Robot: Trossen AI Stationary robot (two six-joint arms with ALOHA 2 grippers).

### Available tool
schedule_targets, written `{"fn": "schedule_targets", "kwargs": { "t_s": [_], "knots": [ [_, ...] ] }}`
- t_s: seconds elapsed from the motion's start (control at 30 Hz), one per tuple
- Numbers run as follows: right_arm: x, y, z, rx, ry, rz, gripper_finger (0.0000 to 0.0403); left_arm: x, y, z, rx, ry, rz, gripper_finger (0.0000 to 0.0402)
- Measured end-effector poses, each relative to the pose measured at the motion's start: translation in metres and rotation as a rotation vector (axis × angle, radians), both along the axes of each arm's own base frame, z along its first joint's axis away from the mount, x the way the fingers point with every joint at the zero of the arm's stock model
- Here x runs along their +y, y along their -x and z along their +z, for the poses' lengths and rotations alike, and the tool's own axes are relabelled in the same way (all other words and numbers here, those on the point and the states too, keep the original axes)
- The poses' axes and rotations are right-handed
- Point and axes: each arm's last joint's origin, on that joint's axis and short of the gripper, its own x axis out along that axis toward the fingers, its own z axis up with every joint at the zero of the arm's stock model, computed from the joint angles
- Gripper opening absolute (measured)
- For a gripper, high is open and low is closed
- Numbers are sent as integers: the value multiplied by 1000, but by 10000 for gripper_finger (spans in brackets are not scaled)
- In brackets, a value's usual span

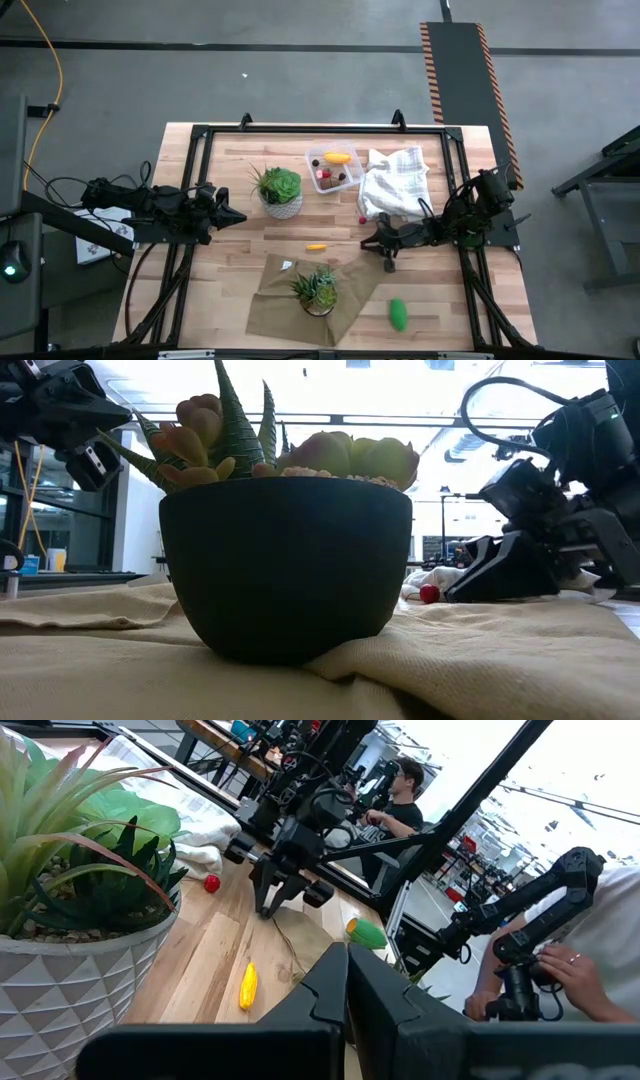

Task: Pick and placing Produce into tupperware
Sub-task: Put the blueberry into the transparent bin

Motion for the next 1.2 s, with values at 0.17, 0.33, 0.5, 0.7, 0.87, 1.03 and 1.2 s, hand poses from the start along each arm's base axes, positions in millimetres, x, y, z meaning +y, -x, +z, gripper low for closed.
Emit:
{"fn": "schedule_targets", "kwargs": {
  "t_s": [0.17,0.33,0.5,0.7,0.87,1.03,1.2],
  "knots": [
    [1,-4,5,-54,-24,-2,46,0,0,0,0,0,0,1],
    [2,-15,11,-96,-42,-2,46,0,0,0,0,0,0,1],
    [-1,-32,20,-153,-54,-21,46,0,0,0,0,0,0,1],
    [-7,-50,35,-161,-42,-34,46,0,0,0,0,0,0,1],
    [-15,-65,59,-136,30,-43,46,0,0,0,0,0,0,1],
    [-29,-77,87,-113,53,-87,46,0,0,0,0,0,0,1],
    [-45,-86,112,-49,64,-140,46,0,0,0,0,0,0,1]
  ]
}}
